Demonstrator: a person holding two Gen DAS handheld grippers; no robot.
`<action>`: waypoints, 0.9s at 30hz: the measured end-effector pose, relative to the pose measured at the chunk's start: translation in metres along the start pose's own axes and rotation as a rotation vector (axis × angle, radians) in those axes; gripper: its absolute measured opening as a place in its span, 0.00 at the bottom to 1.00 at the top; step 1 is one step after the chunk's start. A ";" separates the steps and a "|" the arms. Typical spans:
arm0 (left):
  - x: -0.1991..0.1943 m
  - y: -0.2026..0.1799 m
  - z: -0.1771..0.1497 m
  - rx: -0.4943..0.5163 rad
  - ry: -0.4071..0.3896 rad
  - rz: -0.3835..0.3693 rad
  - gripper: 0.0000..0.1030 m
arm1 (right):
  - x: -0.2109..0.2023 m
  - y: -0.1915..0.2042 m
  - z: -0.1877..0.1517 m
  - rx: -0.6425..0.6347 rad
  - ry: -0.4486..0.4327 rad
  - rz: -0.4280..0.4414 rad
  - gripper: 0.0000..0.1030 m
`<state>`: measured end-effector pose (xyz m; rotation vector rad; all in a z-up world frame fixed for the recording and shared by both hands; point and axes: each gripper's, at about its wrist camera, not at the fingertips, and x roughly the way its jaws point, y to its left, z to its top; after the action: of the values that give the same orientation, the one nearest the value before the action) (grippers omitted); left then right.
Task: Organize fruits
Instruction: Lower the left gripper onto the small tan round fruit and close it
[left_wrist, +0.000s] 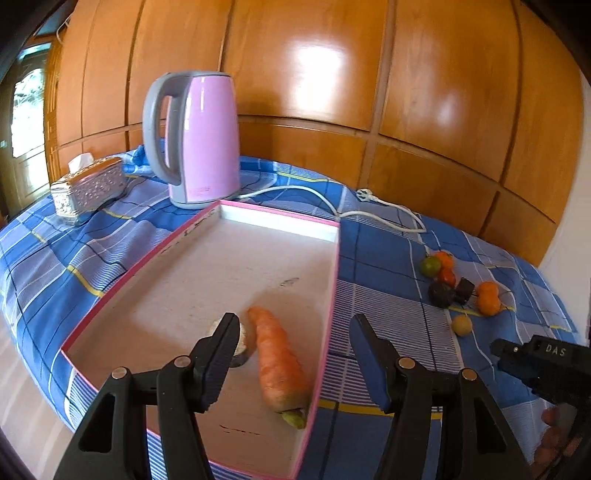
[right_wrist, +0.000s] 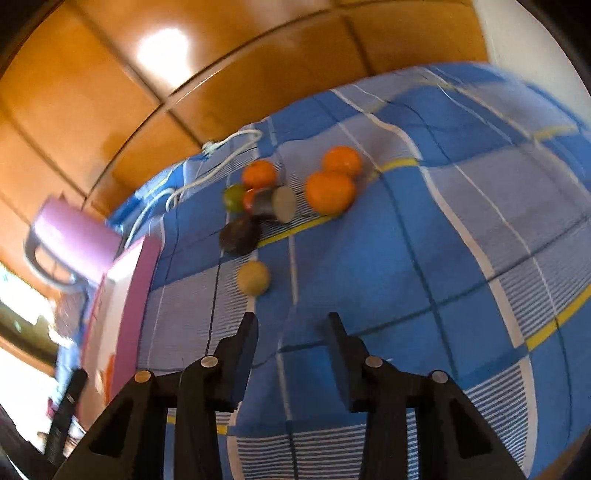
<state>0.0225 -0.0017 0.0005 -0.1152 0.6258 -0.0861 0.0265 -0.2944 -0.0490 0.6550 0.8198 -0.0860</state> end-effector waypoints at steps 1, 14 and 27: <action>0.000 -0.001 0.000 0.005 0.003 -0.015 0.60 | 0.001 -0.002 0.000 0.011 0.003 0.002 0.35; 0.015 -0.057 -0.008 0.163 0.079 -0.177 0.50 | -0.002 -0.025 0.010 0.105 -0.049 -0.016 0.34; 0.061 -0.129 -0.010 0.293 0.200 -0.341 0.33 | 0.000 -0.033 0.028 0.107 -0.117 -0.093 0.34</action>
<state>0.0601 -0.1375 -0.0254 0.0727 0.7816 -0.5220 0.0338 -0.3371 -0.0521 0.7054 0.7364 -0.2519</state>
